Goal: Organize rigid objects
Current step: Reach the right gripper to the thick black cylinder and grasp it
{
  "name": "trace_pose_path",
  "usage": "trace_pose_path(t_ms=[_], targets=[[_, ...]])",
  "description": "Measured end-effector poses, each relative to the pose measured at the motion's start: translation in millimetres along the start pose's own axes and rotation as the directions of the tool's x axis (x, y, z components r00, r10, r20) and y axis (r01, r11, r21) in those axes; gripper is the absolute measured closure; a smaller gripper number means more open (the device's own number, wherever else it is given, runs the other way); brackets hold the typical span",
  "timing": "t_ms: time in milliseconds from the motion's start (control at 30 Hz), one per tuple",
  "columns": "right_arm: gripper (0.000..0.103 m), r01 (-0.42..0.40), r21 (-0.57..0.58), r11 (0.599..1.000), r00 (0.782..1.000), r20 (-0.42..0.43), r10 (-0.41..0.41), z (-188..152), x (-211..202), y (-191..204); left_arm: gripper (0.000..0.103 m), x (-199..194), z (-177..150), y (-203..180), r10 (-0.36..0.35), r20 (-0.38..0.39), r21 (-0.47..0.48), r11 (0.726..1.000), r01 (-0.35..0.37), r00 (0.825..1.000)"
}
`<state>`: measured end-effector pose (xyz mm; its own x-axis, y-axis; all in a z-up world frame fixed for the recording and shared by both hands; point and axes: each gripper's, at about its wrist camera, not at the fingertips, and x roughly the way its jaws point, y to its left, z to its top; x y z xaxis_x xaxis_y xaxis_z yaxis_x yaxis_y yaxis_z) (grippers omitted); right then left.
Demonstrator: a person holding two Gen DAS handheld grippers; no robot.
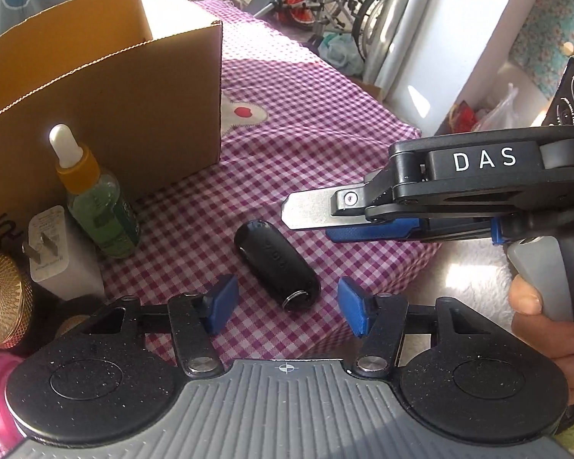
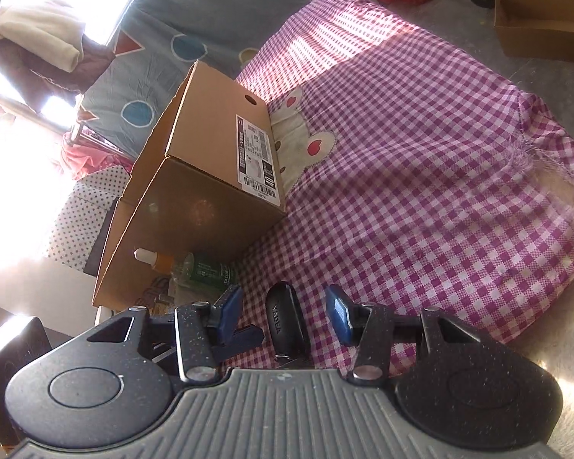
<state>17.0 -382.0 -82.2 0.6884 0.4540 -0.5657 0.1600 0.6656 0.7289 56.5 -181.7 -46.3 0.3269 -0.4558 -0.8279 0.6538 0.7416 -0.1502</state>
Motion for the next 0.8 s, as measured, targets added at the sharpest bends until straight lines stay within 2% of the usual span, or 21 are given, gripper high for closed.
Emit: trace_pose_path(t_ms=[67,200,267,600,800], targets=[[0.06,0.009,-0.008,1.0,1.0,-0.005,-0.009,0.0,6.3,0.3,0.047,1.5,-0.2,-3.6,0.009,0.009,0.024,1.0,-0.01,1.0],[0.064,0.013,-0.026,1.0,1.0,-0.023,-0.013,0.4,16.0,5.1,0.049,2.9,0.2,-7.0,0.015,0.018,0.043,0.999,-0.016,1.0],[0.07,0.0,-0.022,1.0,0.999,-0.047,-0.001,-1.0,22.8,7.3,0.05,3.7,1.2,-8.5,0.018,0.018,0.051,0.999,-0.019,1.0],[0.071,-0.023,-0.033,0.999,0.999,-0.044,0.022,-2.0,22.2,6.7,0.053,3.5,0.4,-7.9,0.031,0.029,0.054,0.998,-0.032,0.999],[0.076,-0.092,-0.013,0.996,0.995,-0.042,0.091,-2.4,11.6,4.8,0.053,4.0,1.3,-3.7,0.033,0.031,0.045,0.998,-0.034,0.999]])
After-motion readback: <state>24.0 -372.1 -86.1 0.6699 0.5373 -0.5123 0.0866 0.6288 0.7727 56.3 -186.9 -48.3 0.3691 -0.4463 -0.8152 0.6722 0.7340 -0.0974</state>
